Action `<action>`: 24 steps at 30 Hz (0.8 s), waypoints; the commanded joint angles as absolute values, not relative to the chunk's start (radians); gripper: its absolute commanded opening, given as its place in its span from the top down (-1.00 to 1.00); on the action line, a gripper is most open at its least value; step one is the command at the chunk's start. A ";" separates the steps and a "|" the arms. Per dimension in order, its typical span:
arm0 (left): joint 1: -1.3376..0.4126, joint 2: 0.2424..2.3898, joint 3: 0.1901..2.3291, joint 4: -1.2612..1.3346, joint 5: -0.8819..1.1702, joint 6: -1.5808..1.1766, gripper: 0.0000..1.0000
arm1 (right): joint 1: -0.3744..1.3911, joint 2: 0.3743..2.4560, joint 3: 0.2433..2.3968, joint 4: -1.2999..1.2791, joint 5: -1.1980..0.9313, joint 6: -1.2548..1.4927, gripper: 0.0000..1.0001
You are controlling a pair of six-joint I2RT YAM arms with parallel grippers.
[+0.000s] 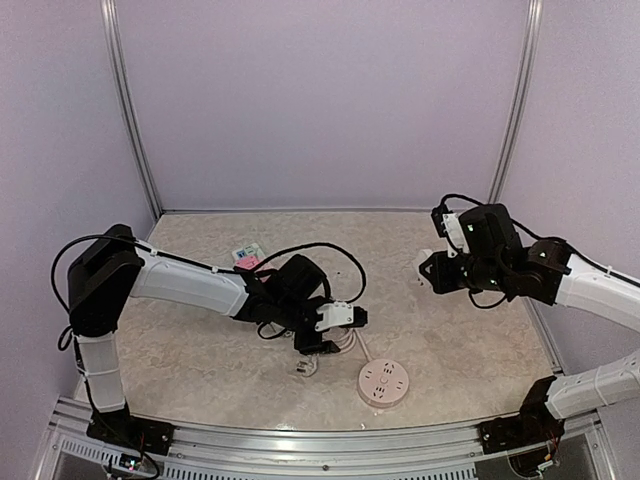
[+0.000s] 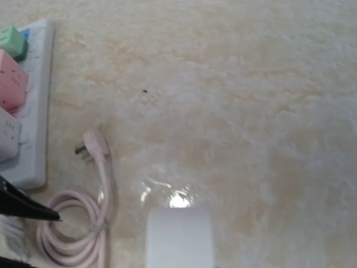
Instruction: Insert the plug
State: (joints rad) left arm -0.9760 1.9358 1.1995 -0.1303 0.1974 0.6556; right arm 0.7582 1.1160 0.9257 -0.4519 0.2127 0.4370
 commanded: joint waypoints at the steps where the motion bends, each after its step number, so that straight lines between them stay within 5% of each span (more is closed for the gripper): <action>1: -0.991 1.985 1.167 -0.106 0.179 0.568 -0.30 | 0.761 1.095 0.901 -0.481 0.239 0.470 1.00; 8: -1.014 2.039 1.192 -0.072 0.065 0.496 0.01 | 0.762 1.081 0.859 -0.468 0.181 0.492 1.00; 17: -1.071 1.958 1.012 0.038 -0.195 0.309 0.96 | 0.762 1.021 0.805 -0.434 0.107 0.513 1.00; 24: -1.108 1.829 0.822 0.082 -0.332 0.207 1.00 | 0.776 1.052 0.779 -0.336 0.035 0.521 1.00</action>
